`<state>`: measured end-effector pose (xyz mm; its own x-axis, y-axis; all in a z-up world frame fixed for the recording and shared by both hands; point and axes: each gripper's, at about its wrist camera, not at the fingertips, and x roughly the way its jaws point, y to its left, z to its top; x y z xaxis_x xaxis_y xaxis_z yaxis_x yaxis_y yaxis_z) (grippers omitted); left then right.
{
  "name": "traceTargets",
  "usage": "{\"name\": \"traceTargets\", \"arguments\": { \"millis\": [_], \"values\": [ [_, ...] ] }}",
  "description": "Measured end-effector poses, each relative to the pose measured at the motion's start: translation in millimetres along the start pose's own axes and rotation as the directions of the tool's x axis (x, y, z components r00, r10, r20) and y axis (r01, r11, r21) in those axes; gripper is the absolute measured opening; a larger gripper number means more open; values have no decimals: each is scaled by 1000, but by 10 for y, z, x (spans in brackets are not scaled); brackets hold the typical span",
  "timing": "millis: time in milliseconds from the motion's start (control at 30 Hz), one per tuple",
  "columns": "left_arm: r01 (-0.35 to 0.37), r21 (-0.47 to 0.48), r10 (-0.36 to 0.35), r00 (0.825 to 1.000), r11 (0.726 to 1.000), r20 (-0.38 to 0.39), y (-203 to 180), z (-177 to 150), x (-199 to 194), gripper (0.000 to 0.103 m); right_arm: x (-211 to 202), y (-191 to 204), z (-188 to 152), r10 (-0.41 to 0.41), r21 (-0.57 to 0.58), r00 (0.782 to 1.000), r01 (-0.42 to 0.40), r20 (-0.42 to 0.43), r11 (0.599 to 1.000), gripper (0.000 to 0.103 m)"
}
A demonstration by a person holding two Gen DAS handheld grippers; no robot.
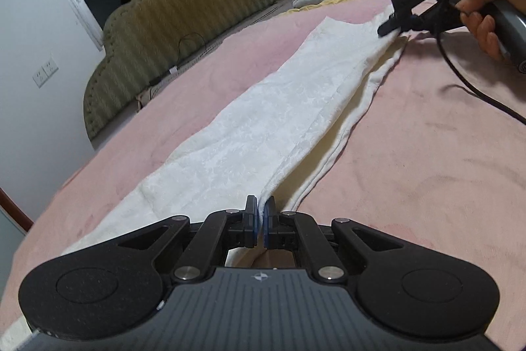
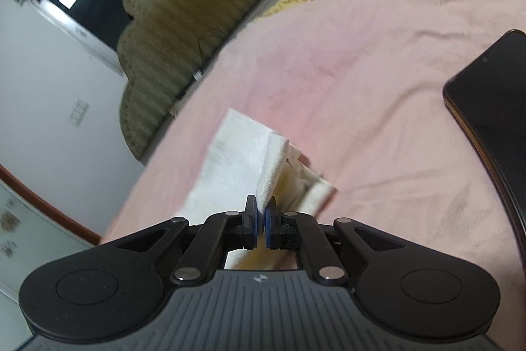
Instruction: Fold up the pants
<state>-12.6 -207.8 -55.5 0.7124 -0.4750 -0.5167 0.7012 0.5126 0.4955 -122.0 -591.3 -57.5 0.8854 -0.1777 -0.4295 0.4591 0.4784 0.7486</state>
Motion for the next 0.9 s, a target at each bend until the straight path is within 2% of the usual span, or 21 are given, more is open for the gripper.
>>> {"name": "traceTargets", "arguments": {
  "millis": [67,133,167,200,267,300,333,367,433,467,533,600,667,700,800,867,900],
  "values": [
    [7,4,-7,1000,1000,-10,15,-9,29,7,1,-28,18,6,-1,1000,-6,-22,1000,5],
    [7,-1,-7,1000,1000,-9,24,-12,11,19,-63,-6,63,-8,3,999,8,-38,1000,9],
    [22,-9,-22,1000,1000,-10,43,-4,-11,20,-128,34,82,-40,-13,999,40,-15,999,12],
    [48,-29,-48,999,998,-11,77,8,-43,22,-239,86,76,-96,-48,994,98,43,994,13],
    [126,-96,-127,992,987,-1,193,37,-118,32,-436,251,61,-171,-119,968,195,183,974,14],
    [169,-137,-169,986,976,10,266,48,-147,44,-507,334,42,-187,-142,952,226,243,964,14],
    [190,-173,-189,982,967,21,327,67,-169,50,-540,421,16,-179,-170,945,231,274,958,17],
    [192,-198,-190,981,961,32,375,90,-195,50,-523,515,-10,-145,-216,953,206,266,954,17],
    [172,-230,-165,985,958,53,468,125,-220,50,-339,722,-84,-57,-335,989,100,138,937,21],
    [150,-248,-140,988,957,59,511,132,-217,50,-224,795,-136,-26,-370,998,45,55,928,22],
    [75,-286,-69,997,955,30,597,121,-152,52,-2,871,-257,-18,-400,996,-17,-85,916,22],
    [16,-318,-36,998,948,-56,677,63,9,52,141,863,-370,-72,-438,987,1,-145,899,22],
    [17,-331,-68,987,944,-142,724,-24,163,51,129,814,-433,-82,-457,986,7,-145,889,22],
    [29,-337,-86,984,941,-156,733,-60,187,51,76,822,-439,-89,-457,987,20,-131,889,22],
    [7,-341,-48,993,940,-112,739,-27,103,50,-107,937,-477,-101,-516,992,49,-73,855,29],
    [-16,-352,-12,997,936,-78,742,23,66,52,-92,1020,-505,-71,-539,992,3,-104,842,42],
    [-25,-347,-1,997,937,-76,734,39,76,54,-91,1058,-544,-60,-559,989,-25,-133,829,44]
  ]
}}
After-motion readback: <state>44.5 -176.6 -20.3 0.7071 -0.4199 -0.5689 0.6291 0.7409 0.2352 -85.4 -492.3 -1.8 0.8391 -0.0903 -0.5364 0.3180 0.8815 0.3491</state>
